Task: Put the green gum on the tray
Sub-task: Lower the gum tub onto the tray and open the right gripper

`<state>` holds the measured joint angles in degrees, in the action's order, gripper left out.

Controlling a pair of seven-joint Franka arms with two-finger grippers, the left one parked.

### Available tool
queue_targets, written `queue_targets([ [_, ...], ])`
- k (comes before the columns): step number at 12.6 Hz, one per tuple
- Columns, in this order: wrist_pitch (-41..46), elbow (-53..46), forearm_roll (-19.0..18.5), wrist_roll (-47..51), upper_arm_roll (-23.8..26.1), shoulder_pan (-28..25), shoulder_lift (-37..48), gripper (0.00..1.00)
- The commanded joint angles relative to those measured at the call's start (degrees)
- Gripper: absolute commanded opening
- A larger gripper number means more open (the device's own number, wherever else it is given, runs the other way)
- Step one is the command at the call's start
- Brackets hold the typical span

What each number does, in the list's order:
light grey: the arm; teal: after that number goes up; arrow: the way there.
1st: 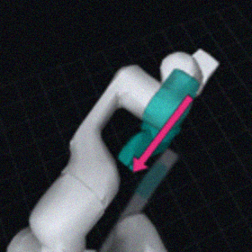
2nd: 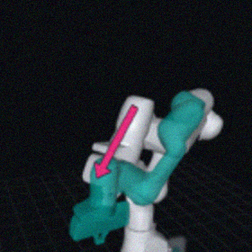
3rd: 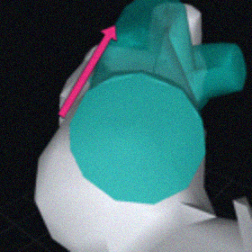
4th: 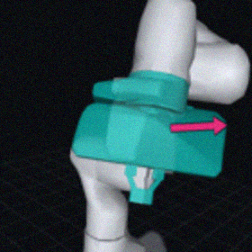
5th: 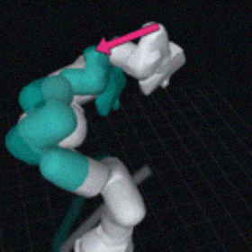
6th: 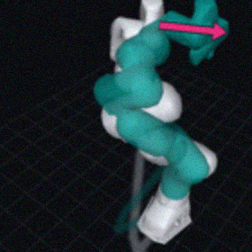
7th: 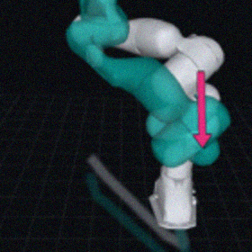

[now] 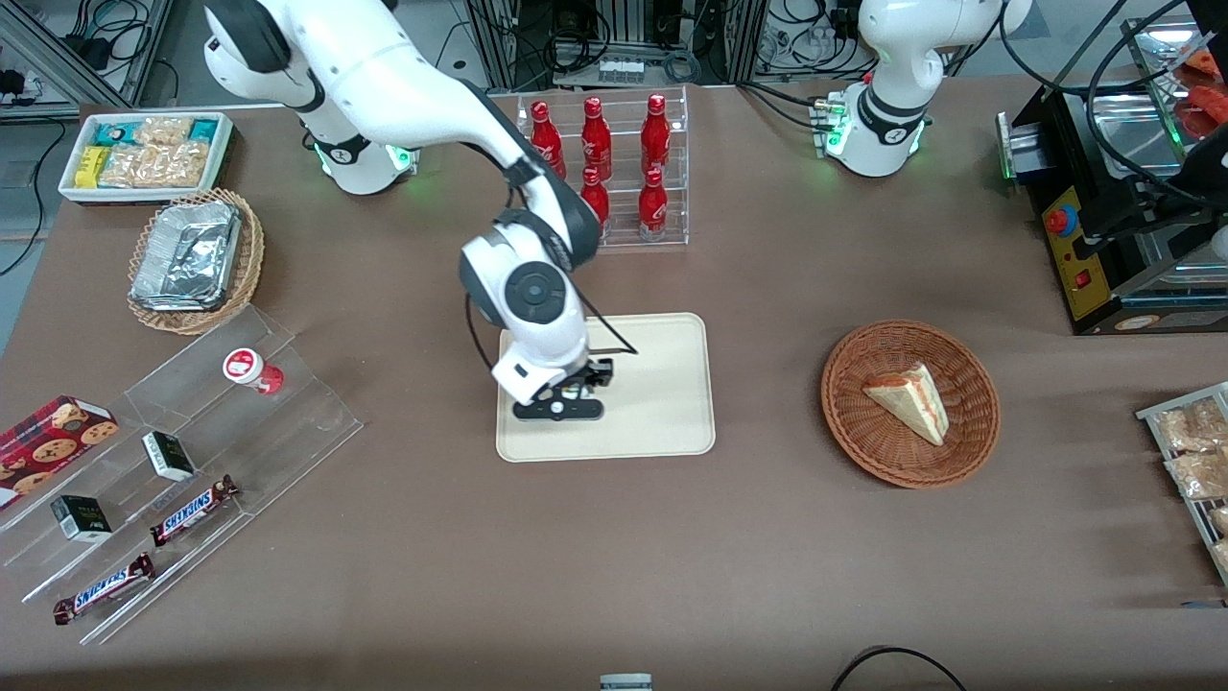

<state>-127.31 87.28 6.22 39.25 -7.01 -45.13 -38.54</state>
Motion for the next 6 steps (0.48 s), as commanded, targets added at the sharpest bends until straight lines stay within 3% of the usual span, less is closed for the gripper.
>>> queue_targets([
  [1,-3.3,-4.0,1.3,2.0,-0.6,-1.6,-5.0,0.00],
  [5,-3.2,-5.0,1.3,2.6,-0.7,-2.6,-7.3,0.00],
  [6,-3.3,-5.1,1.2,2.4,-0.7,-2.6,-7.5,0.36],
])
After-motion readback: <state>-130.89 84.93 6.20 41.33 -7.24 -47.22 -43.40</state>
